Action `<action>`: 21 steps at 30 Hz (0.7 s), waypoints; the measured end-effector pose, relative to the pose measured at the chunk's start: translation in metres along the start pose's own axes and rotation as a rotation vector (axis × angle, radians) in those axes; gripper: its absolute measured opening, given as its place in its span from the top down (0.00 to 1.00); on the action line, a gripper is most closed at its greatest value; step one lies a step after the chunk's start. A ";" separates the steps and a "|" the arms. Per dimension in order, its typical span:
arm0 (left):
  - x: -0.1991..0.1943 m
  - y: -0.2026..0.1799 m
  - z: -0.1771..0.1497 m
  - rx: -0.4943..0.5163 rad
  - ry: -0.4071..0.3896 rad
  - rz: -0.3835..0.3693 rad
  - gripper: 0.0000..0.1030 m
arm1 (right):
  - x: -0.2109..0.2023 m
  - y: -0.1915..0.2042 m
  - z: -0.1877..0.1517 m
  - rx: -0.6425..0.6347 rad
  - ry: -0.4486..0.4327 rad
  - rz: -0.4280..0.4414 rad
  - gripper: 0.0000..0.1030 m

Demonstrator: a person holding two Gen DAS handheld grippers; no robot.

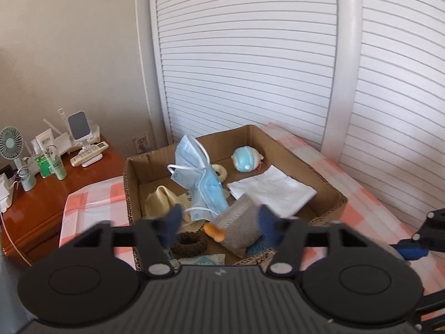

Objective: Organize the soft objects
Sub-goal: 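Carry the earplug into the box and open the left gripper while the right gripper lifts the sachet, then lower the grey sachet into the box and open the right gripper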

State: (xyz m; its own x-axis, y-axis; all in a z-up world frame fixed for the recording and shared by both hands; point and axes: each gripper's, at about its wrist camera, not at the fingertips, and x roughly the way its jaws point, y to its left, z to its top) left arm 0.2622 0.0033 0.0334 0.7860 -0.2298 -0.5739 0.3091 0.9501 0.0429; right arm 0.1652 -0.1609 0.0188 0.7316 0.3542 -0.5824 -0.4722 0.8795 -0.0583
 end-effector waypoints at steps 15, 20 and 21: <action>-0.060 0.021 -0.065 -0.192 -0.032 0.151 0.01 | 0.039 -0.040 0.050 0.080 -0.004 -0.040 0.64; -0.067 0.027 -0.072 -0.229 -0.013 0.152 0.01 | 0.063 -0.051 0.072 0.090 0.010 -0.066 0.64; -0.067 0.027 -0.073 -0.234 -0.008 0.155 0.01 | 0.068 -0.053 0.076 0.092 0.014 -0.070 0.64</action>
State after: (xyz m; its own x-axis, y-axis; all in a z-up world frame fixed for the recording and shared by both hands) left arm 0.1788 0.0599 0.0131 0.8189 -0.0784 -0.5686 0.0535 0.9967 -0.0603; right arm 0.2770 -0.1591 0.0438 0.7541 0.2870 -0.5907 -0.3728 0.9276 -0.0253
